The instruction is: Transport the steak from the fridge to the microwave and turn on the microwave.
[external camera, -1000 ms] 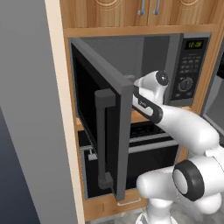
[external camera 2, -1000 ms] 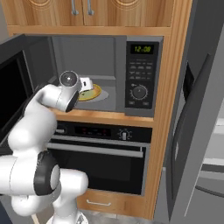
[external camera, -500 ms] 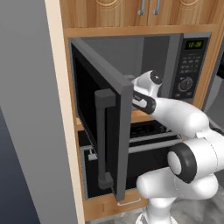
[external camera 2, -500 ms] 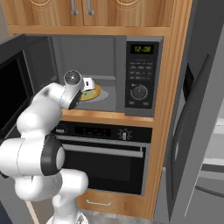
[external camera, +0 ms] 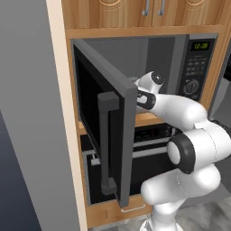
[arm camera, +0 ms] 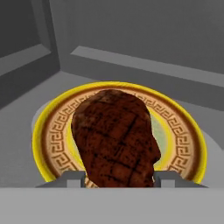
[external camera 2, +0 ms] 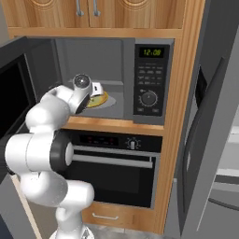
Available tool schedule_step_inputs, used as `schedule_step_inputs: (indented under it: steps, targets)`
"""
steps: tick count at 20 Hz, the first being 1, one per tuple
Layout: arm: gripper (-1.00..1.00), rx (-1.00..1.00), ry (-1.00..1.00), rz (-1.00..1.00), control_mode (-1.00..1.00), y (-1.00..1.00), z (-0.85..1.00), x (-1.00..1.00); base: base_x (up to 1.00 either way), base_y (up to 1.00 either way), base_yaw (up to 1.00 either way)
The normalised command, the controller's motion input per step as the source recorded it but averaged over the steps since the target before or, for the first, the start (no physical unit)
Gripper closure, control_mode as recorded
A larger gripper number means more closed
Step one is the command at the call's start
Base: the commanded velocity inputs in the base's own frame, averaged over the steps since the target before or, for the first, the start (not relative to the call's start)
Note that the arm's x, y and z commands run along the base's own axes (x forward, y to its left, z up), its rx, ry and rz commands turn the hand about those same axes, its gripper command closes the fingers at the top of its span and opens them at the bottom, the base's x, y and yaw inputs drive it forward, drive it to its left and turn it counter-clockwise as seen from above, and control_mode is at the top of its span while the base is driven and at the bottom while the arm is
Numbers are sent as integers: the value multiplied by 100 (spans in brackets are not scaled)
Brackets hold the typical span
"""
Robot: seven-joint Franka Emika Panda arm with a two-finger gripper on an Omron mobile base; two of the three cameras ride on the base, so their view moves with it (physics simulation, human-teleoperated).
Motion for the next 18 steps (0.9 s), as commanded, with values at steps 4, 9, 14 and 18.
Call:
schedule_step_inputs:
  steps: [4,9,14,18]
  targets:
    - [100,0,6,4,-100,0,-12,26,0,0,0]
    - [100,0,2,4,-100,4,-13,24,0,0,0]
    - [100,0,3,3,-100,5,-11,26,0,0,0]
    - [100,0,3,2,-100,6,-14,26,0,0,0]
